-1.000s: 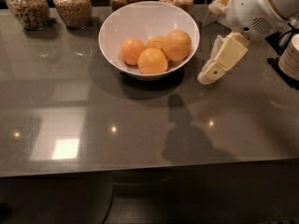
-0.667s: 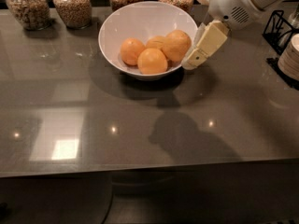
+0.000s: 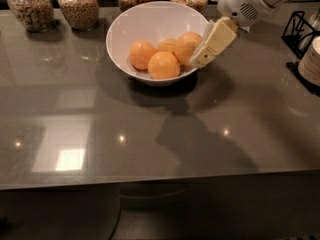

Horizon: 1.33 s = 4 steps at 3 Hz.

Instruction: Pick orange from white bowl

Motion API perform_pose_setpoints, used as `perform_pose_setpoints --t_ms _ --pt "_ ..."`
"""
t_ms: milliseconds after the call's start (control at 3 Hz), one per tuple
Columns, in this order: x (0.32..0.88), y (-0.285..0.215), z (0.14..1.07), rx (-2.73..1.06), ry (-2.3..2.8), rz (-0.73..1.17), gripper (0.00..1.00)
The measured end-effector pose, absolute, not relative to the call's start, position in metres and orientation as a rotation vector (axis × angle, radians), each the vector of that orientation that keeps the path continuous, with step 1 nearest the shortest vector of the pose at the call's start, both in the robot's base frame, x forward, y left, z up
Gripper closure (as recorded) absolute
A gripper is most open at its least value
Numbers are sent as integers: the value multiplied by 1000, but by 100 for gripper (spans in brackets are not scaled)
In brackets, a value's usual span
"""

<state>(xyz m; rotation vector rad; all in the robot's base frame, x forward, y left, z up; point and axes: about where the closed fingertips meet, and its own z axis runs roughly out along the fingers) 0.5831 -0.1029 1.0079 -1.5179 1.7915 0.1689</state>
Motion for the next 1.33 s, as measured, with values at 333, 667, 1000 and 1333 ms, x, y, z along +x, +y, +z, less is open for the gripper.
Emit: perform_pose_setpoints --t_ms 333,667,1000,1333 --pt "614 -102 1002 -1511 1813 185 0" --pt "644 -101 984 -1496 1861 228 0" --pt "660 -98 954 -1486 1923 303 12" --pt "668 -91 926 -1490 1968 372 14"
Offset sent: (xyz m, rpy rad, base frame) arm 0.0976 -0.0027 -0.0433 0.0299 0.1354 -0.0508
